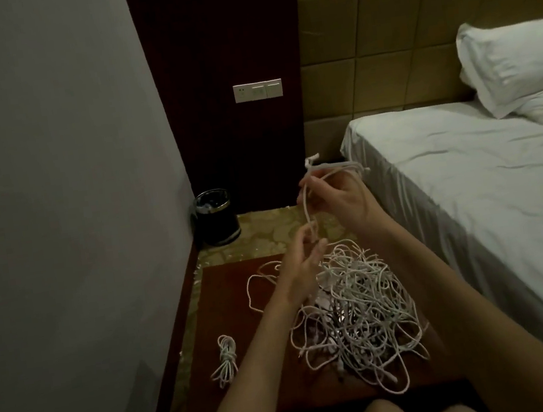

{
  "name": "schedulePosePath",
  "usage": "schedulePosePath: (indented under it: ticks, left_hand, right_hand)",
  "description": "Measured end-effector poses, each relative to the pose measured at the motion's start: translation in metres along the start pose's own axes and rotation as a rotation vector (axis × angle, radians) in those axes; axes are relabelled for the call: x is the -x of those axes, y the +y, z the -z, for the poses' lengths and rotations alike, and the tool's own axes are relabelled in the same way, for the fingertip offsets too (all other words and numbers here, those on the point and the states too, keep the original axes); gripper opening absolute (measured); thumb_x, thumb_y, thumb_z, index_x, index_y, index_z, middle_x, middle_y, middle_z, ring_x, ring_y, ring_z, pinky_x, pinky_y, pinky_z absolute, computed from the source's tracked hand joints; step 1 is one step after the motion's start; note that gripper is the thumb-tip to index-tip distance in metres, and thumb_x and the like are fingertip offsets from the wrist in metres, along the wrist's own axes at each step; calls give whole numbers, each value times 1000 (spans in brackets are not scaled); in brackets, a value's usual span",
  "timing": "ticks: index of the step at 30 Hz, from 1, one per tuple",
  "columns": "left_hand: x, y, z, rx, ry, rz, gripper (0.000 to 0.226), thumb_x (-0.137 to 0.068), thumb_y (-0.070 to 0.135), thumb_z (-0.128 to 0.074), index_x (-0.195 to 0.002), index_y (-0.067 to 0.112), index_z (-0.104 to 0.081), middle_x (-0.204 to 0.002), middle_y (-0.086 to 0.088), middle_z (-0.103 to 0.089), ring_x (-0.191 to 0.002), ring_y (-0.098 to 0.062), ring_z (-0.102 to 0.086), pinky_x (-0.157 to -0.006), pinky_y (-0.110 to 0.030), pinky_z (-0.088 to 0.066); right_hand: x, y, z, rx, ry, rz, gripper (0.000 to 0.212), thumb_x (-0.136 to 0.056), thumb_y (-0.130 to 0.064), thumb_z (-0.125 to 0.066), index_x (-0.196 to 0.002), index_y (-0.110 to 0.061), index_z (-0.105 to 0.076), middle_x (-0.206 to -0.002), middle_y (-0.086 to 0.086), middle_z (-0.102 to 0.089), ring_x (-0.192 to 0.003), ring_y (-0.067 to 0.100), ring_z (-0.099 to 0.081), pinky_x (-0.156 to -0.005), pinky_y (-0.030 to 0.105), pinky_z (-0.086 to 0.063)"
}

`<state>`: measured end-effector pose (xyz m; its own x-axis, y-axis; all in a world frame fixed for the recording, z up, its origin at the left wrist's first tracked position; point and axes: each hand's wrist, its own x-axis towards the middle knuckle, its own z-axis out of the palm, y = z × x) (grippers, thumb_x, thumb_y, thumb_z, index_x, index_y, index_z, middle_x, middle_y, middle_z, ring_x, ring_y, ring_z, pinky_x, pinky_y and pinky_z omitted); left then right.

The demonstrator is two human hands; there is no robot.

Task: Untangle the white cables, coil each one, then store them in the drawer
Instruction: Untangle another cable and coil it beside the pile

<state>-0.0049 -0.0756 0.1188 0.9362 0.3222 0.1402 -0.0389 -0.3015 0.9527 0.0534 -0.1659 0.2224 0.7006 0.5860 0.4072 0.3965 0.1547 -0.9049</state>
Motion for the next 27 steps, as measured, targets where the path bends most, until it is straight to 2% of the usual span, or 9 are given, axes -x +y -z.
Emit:
schedulePosePath:
  ticks: [4,7,11,13,16,19,23,25,27]
  left_hand:
    - [-5,-5,1,-204,-40,-6,28,-104,25,-41,-90,15,-64,-77,-12,-57,-70,-20,-51,-63,-28,-39]
    - [-6,-10,6,-242,-21,94,31,-105,22,-36,-83,15,-57,-74,1,-54,-67,-12,-50,-66,-29,-45]
    - [-11,-4,25,-73,96,154,37,-106,22,-30,-80,13,-54,-78,-5,-65,-79,-28,-61,-81,-50,-52]
    - [-14,12,32,-15,134,114,39,-106,19,-29,-75,11,-51,-71,-5,-61,-79,-31,-60,-81,-52,-51]
    - [-20,42,34,24,147,28,39,-106,22,-30,-73,13,-48,-64,-3,-57,-77,-39,-64,-70,-42,-45]
    - [-22,66,31,4,125,-81,42,-106,24,-32,-69,15,-49,-60,1,-57,-76,-39,-66,-65,-38,-48]
    - [-21,68,32,-10,72,-179,36,-103,31,-40,-74,21,-59,-78,-15,-65,-84,-44,-63,-76,-53,-52]
    - [-19,55,35,42,15,-143,19,-99,34,-48,-92,23,-62,-98,-16,-66,-94,-37,-64,-79,-48,-52]
    - [-12,40,34,122,-38,-42,30,-90,41,-57,-112,22,-59,-113,-11,-65,-104,-28,-64,-79,-37,-52]
  right_hand:
    - [-3,-23,0,-120,-4,8,25,-101,-2,-39,-82,-11,-52,-71,4,-58,-58,6,-58,-56,21,-48]
    - [4,-23,4,-191,86,-45,28,-102,-5,-35,-80,-15,-47,-69,1,-53,-55,4,-52,-58,22,-45]
    - [24,4,27,-58,249,-170,25,-100,-10,-44,-76,-15,-51,-67,0,-47,-54,5,-45,-55,23,-40]
    - [37,23,33,77,177,-271,9,-97,-14,-53,-93,-12,-60,-78,-1,-56,-64,6,-55,-57,21,-45]
    - [46,51,25,158,-29,-399,24,-92,-18,-62,-116,-15,-59,-86,-2,-62,-66,5,-57,-59,19,-45]
    - [44,63,7,219,-141,-378,13,-90,-22,-65,-103,-21,-64,-79,-1,-67,-65,15,-64,-61,30,-49]
    - [34,60,3,295,-4,-309,19,-94,-30,-61,-77,-26,-68,-66,8,-63,-62,24,-56,-59,40,-45]
    - [31,54,8,197,24,-281,23,-95,-27,-59,-77,-19,-69,-57,1,-57,-52,14,-50,-53,30,-42]
    - [28,46,14,84,70,-248,22,-96,-20,-57,-79,-16,-69,-52,-8,-58,-46,3,-48,-46,17,-38]
